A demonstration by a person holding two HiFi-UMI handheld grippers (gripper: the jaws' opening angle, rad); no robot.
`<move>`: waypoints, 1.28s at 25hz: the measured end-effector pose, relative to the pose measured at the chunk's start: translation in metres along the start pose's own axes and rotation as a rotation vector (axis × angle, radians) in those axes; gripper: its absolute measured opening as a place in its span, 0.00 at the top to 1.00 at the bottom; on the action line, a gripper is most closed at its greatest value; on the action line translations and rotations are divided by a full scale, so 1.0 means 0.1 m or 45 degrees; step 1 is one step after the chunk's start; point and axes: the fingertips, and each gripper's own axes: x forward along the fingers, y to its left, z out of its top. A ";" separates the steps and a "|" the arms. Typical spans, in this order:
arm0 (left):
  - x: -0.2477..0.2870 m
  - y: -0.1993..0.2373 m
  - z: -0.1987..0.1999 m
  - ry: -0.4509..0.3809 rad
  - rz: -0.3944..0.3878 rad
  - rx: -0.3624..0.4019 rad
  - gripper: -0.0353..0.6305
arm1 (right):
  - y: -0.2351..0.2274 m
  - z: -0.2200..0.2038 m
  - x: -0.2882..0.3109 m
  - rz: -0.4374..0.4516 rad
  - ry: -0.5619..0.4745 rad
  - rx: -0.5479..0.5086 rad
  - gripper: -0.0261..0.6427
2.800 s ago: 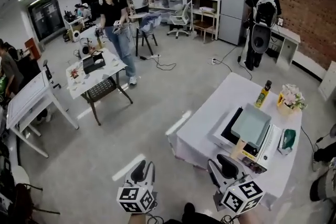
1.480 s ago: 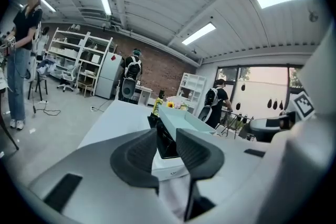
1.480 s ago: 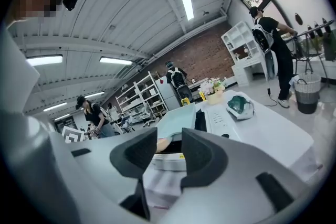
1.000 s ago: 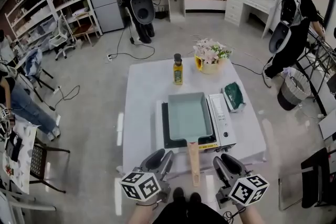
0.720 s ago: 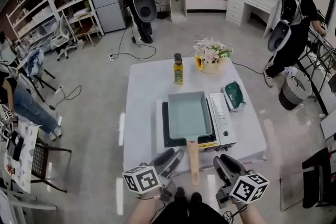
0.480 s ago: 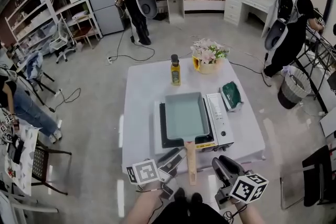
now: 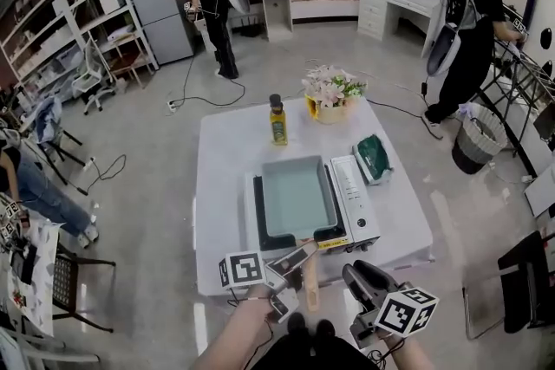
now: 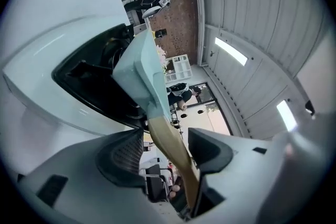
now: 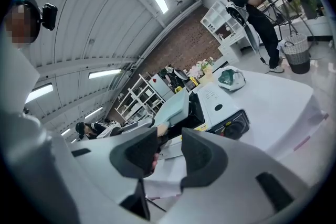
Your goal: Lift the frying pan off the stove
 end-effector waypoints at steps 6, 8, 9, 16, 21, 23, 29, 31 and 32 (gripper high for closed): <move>0.20 0.00 -0.05 0.112 -0.034 -0.056 0.59 | 0.01 -0.02 0.04 0.011 0.011 0.017 0.75; 0.24 -0.01 -0.05 0.141 -0.029 -0.051 0.59 | 0.03 -0.02 0.06 0.017 0.014 0.023 0.75; 0.26 -0.01 -0.04 0.154 -0.029 -0.055 0.59 | 0.04 -0.02 0.07 0.024 0.017 0.026 0.75; 0.30 -0.02 -0.04 0.228 0.004 -0.079 0.62 | 0.22 -0.08 0.16 0.127 0.081 0.056 0.75; 0.31 0.02 -0.04 0.238 0.024 -0.104 0.69 | 0.36 -0.14 0.26 0.246 0.147 0.158 0.71; 0.32 0.02 -0.04 0.239 0.024 -0.109 0.70 | 0.41 -0.15 0.31 0.284 0.182 0.179 0.69; 0.31 0.03 -0.04 0.222 0.018 -0.135 0.71 | 0.53 -0.23 0.46 0.372 0.298 0.248 0.63; 0.30 0.01 -0.03 0.220 0.014 -0.144 0.71 | 0.55 -0.26 0.51 0.390 0.330 0.301 0.63; 0.30 0.01 -0.03 0.219 0.011 -0.144 0.71 | 0.56 -0.27 0.53 0.396 0.346 0.317 0.63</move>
